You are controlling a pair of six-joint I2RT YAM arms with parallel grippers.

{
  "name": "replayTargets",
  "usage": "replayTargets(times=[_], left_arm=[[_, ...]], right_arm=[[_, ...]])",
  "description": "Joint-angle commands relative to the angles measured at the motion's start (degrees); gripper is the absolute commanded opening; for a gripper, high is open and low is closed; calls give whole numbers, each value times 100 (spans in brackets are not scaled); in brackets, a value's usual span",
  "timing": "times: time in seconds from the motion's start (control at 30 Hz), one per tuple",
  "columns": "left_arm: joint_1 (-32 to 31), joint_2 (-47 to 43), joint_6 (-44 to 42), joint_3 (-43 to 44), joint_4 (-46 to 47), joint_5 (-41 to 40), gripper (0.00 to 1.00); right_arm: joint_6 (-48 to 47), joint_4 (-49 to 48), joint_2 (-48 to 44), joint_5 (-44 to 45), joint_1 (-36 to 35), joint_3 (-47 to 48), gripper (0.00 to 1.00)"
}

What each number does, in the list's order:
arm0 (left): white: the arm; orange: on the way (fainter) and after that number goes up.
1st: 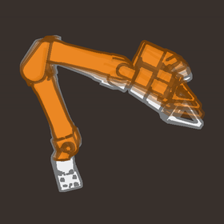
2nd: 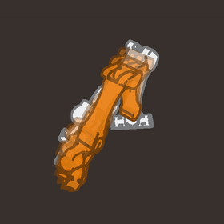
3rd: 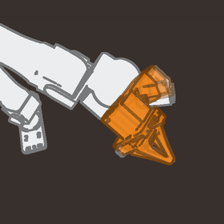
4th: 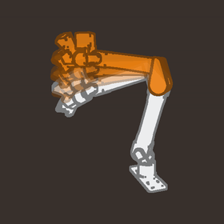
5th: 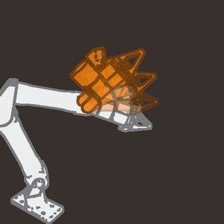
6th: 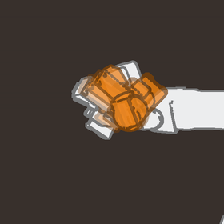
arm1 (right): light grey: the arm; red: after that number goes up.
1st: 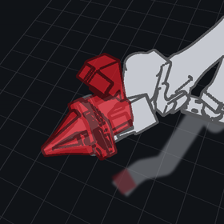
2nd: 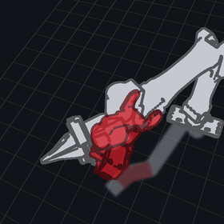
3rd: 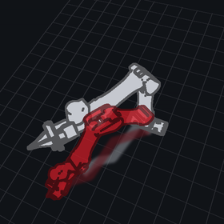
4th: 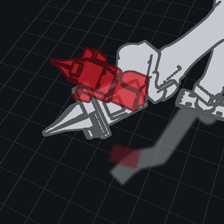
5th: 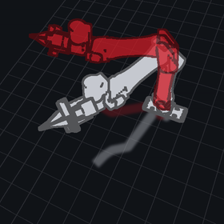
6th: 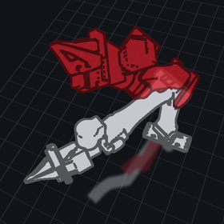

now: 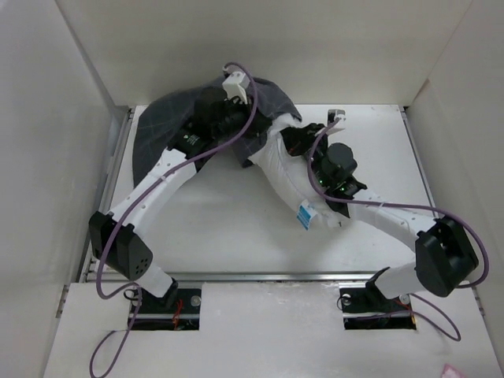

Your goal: Put the pillow into the pillowcase

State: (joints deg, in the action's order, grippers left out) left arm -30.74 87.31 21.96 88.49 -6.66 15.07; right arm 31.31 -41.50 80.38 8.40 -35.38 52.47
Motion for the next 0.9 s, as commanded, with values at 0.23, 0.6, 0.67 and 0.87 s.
replayTargets(times=[0.23, 0.6, 0.67, 0.87], left_arm=[[-1092, -882, 572, -463, 1772, 3037, 0], [-556, -364, 1943, -1921, 2132, 3564, 0], [-556, -118, 2172, -2002, 2746, 3870, 0], [-976, 453, 1235, -1608, 1691, 4259, 5]], right_arm=[[112, -1018, -163, 653, -303, 221, 0], [551, -1177, -13, 1646, -470, -17, 0], [622, -1229, -13, 1647, -470, -78, 0], [955, -1343, -13, 2314, -523, -316, 0]])
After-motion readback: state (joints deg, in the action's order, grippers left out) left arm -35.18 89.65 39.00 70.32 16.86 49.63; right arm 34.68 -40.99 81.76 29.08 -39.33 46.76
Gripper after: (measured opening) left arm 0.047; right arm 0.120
